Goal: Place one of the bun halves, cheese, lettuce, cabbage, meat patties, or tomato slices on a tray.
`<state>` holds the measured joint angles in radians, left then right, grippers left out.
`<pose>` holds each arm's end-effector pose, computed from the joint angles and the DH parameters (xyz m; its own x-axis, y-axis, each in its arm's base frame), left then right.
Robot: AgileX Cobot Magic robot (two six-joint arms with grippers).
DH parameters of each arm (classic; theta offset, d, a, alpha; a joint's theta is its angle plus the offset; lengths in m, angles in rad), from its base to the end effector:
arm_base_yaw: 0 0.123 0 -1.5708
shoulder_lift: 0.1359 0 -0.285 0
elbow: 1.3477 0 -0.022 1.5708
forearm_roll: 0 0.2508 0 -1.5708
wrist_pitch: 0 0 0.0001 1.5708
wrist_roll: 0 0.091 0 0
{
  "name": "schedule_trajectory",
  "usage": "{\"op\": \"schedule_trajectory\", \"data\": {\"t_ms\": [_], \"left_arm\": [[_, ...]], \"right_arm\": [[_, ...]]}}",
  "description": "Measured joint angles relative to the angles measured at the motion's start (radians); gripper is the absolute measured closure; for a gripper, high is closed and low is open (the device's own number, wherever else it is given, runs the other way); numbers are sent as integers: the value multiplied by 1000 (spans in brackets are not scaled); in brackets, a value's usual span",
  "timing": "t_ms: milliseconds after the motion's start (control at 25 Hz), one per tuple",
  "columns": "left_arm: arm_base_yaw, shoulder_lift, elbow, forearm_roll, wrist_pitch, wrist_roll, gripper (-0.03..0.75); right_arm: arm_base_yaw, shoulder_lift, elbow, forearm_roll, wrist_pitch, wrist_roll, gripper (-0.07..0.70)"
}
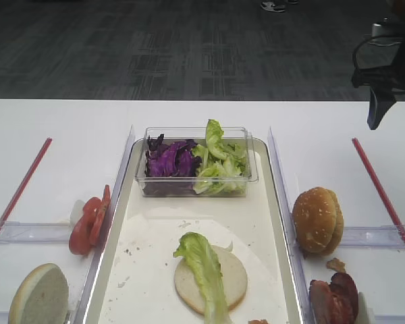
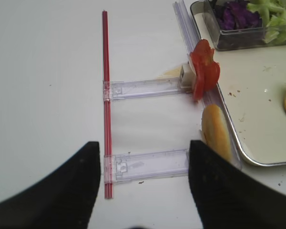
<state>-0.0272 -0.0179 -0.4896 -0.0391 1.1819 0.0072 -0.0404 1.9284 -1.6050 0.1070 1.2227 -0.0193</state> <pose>-0.0120 -0.0030 0.2648 -0.5540 0.0074 -0.8325 0.0531 0.9982 -0.0264 0.3942 -0.0068 0.2467 -0.9921 0.0573 -0.1117 0.0460 0.9938 0.1017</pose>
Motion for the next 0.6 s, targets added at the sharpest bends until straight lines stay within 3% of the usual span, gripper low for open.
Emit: {"op": "schedule_trajectory", "data": {"t_ms": [360, 600], "left_arm": [[0, 0, 0, 0, 0, 0, 324], [0, 0, 0, 1, 0, -7, 324]], "right_arm": [[-3, 0, 2, 0, 0, -17, 152], [-3, -24, 62, 0, 0, -21, 152]]}}
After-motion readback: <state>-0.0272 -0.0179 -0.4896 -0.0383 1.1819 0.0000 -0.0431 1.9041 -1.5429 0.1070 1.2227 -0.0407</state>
